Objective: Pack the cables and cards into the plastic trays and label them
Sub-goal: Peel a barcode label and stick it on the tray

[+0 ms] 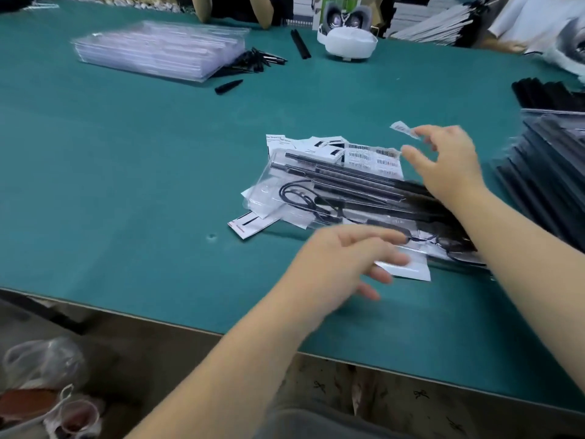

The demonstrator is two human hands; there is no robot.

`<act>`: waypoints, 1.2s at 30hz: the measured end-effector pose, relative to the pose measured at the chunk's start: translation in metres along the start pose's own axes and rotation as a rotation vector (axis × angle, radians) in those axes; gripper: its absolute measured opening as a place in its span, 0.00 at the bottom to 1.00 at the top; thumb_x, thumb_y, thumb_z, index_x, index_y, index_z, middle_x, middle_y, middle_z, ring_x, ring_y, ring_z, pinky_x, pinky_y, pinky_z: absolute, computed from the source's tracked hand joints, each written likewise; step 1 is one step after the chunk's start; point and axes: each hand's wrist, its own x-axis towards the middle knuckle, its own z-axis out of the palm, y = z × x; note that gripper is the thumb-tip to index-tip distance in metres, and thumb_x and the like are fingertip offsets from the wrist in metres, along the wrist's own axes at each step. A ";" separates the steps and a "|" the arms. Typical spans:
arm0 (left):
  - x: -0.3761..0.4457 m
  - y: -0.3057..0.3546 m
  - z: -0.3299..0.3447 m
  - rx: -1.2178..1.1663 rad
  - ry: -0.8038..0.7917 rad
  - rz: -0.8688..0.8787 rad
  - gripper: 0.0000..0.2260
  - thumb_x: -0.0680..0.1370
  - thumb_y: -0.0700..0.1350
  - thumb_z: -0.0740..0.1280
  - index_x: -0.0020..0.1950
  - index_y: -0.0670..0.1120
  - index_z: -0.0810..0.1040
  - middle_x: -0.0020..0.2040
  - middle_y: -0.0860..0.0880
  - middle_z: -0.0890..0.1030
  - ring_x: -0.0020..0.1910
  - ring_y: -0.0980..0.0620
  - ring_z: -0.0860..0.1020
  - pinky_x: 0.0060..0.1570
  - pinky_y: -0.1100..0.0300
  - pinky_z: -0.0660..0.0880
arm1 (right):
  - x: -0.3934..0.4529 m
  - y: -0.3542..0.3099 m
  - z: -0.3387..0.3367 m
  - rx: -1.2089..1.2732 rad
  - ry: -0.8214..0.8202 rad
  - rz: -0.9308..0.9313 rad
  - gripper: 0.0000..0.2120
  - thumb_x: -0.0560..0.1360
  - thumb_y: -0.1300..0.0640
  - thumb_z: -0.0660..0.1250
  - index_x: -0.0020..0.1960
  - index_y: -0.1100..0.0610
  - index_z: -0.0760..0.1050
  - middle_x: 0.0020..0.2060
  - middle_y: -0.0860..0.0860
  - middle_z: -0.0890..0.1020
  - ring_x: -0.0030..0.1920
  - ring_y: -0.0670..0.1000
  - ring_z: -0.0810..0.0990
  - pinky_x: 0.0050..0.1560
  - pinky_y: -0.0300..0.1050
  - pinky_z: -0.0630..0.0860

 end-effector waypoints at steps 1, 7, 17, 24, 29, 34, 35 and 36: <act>0.003 0.006 -0.015 0.133 0.127 0.060 0.07 0.75 0.40 0.68 0.47 0.51 0.83 0.38 0.56 0.84 0.32 0.61 0.77 0.31 0.67 0.74 | 0.002 -0.009 -0.004 0.044 0.069 0.018 0.17 0.76 0.46 0.65 0.59 0.56 0.79 0.52 0.55 0.74 0.59 0.56 0.72 0.57 0.42 0.64; 0.031 0.035 -0.095 0.785 0.739 0.214 0.14 0.70 0.54 0.72 0.54 0.57 0.77 0.52 0.55 0.79 0.52 0.54 0.75 0.51 0.59 0.72 | -0.015 -0.093 -0.012 0.386 -0.328 0.170 0.14 0.73 0.42 0.68 0.45 0.53 0.83 0.49 0.53 0.83 0.42 0.49 0.77 0.44 0.42 0.71; 0.046 0.007 -0.116 0.819 0.556 -0.008 0.27 0.68 0.55 0.76 0.65 0.52 0.73 0.53 0.54 0.74 0.51 0.53 0.74 0.46 0.58 0.70 | -0.048 -0.117 0.042 0.170 -0.441 -0.042 0.16 0.79 0.46 0.61 0.43 0.56 0.81 0.53 0.46 0.71 0.63 0.51 0.64 0.66 0.49 0.62; 0.045 0.003 -0.119 0.760 0.537 -0.004 0.26 0.70 0.54 0.75 0.66 0.56 0.73 0.60 0.53 0.75 0.53 0.52 0.74 0.45 0.55 0.73 | -0.054 -0.115 0.049 0.182 -0.382 -0.065 0.10 0.75 0.44 0.66 0.37 0.45 0.76 0.49 0.42 0.70 0.58 0.47 0.62 0.61 0.44 0.61; 0.041 0.003 -0.116 0.752 0.529 0.003 0.25 0.74 0.55 0.70 0.70 0.57 0.71 0.65 0.54 0.76 0.63 0.46 0.74 0.54 0.56 0.71 | -0.056 -0.114 0.050 0.233 -0.364 -0.061 0.11 0.72 0.44 0.70 0.34 0.47 0.77 0.47 0.41 0.70 0.54 0.45 0.61 0.59 0.42 0.61; 0.041 0.003 -0.113 0.692 0.557 0.028 0.28 0.72 0.64 0.68 0.69 0.55 0.73 0.67 0.57 0.74 0.64 0.56 0.72 0.54 0.60 0.66 | -0.056 -0.114 0.051 0.226 -0.346 -0.070 0.11 0.72 0.46 0.70 0.33 0.48 0.76 0.46 0.40 0.69 0.54 0.46 0.61 0.60 0.43 0.62; 0.041 0.002 -0.112 0.709 0.561 0.039 0.29 0.70 0.64 0.69 0.69 0.55 0.73 0.68 0.57 0.73 0.64 0.57 0.71 0.53 0.61 0.66 | -0.057 -0.115 0.051 0.222 -0.339 -0.075 0.12 0.72 0.46 0.70 0.32 0.47 0.76 0.46 0.40 0.69 0.54 0.46 0.61 0.60 0.44 0.62; 0.042 0.001 -0.111 0.743 0.568 0.051 0.30 0.69 0.63 0.71 0.69 0.54 0.73 0.68 0.56 0.74 0.63 0.57 0.71 0.53 0.61 0.65 | -0.057 -0.115 0.052 0.215 -0.329 -0.083 0.12 0.72 0.46 0.70 0.31 0.46 0.74 0.46 0.41 0.69 0.54 0.46 0.61 0.60 0.44 0.62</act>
